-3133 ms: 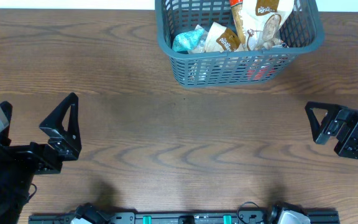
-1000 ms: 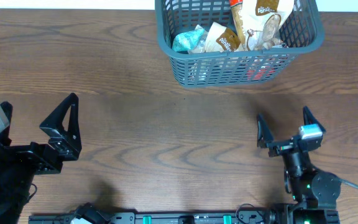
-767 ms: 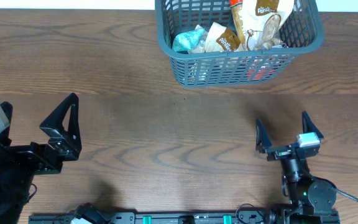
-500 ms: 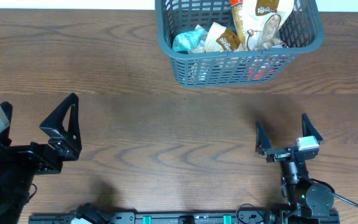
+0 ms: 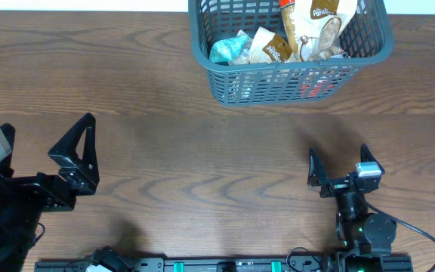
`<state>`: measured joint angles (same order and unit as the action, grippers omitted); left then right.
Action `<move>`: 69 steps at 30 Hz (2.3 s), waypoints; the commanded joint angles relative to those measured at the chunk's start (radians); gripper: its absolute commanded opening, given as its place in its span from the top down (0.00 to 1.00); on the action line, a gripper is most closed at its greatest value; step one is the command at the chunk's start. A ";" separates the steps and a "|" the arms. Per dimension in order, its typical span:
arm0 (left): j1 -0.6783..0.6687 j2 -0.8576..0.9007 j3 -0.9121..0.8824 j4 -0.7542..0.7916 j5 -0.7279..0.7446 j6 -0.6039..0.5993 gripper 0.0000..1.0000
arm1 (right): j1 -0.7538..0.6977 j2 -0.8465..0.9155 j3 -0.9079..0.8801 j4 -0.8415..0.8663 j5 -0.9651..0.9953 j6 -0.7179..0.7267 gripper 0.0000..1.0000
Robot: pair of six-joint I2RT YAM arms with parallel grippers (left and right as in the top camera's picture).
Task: Pack container
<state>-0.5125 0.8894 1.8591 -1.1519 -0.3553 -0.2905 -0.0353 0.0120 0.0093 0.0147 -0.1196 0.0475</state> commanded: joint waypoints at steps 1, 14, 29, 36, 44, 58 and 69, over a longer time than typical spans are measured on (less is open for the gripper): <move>0.001 0.003 -0.003 0.000 -0.013 0.005 0.01 | 0.007 -0.007 -0.004 -0.013 0.064 0.040 0.01; 0.001 0.003 -0.003 0.000 -0.013 0.005 0.01 | 0.007 -0.007 -0.004 -0.085 0.071 -0.045 0.01; 0.001 0.004 -0.003 0.000 -0.013 0.005 0.01 | 0.007 -0.007 -0.004 -0.085 0.071 -0.045 0.01; 0.001 0.003 -0.003 0.000 -0.013 0.006 0.01 | 0.007 -0.007 -0.004 -0.085 0.071 -0.045 0.01; 0.013 0.001 -0.029 -0.105 -0.034 0.013 0.01 | 0.007 -0.007 -0.004 -0.085 0.071 -0.045 0.01; 0.328 -0.271 -0.654 0.639 0.392 0.396 0.01 | 0.007 -0.007 -0.004 -0.085 0.071 -0.045 0.01; 0.402 -0.531 -1.209 0.953 0.397 0.394 0.01 | 0.007 -0.007 -0.004 -0.085 0.071 -0.045 0.01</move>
<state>-0.1257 0.4099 0.7155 -0.2363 0.0212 0.0811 -0.0353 0.0120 0.0074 -0.0662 -0.0521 0.0139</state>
